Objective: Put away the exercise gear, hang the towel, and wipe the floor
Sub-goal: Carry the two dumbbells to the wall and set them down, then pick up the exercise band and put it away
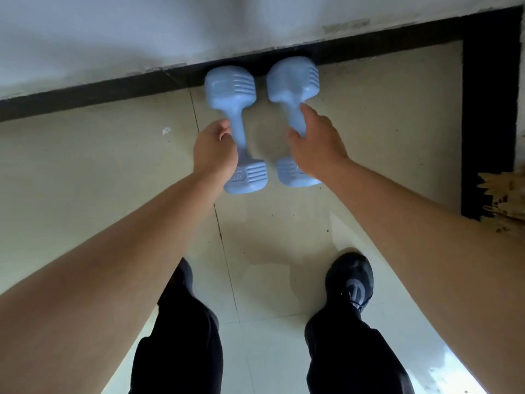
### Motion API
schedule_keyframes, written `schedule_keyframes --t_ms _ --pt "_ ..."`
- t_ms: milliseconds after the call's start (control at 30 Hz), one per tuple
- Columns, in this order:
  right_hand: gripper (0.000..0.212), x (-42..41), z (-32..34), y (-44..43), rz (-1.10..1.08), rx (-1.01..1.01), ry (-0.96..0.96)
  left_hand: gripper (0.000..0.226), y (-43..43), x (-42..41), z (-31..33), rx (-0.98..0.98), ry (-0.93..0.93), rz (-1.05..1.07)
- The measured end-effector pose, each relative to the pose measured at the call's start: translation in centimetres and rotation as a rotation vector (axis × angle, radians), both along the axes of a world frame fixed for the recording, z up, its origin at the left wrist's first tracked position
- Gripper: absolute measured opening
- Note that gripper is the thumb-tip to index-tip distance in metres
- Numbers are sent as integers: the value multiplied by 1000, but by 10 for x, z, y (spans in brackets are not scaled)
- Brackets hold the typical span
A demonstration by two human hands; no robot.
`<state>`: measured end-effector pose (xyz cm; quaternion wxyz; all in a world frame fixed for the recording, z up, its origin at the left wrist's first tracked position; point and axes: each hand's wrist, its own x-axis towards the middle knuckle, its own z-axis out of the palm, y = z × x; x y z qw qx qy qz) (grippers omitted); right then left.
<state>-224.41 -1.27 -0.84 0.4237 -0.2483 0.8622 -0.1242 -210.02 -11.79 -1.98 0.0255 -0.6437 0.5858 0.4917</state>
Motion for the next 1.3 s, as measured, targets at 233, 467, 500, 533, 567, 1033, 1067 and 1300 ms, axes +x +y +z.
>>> schedule_keyframes --t_ms 233,467,500,533,567,1033,1067,1300 --pt "64 9 138 39 116 -221 420 55 37 53 148 -599 -130 -581" --pt "69 -39 353 7 326 -454 711 63 -17 12 369 -962 -150 -685" --pt "70 -45 391 0 338 -501 746 63 -24 4 409 -1004 -135 -667" --pt "70 -50 430 -6 338 -541 780 63 -30 -4 453 -1045 -122 -644" --pt "70 -52 472 -11 330 -581 812 63 -33 -8 499 -1086 -114 -617" --pt "73 112 891 -67 649 -1311 818 68 74 243 936 -1511 -434 -33" --pt "73 140 910 -64 702 -1361 808 68 92 273 949 -1531 -487 5" --pt "71 346 975 -15 943 -1635 734 68 232 477 989 -1539 -772 243"
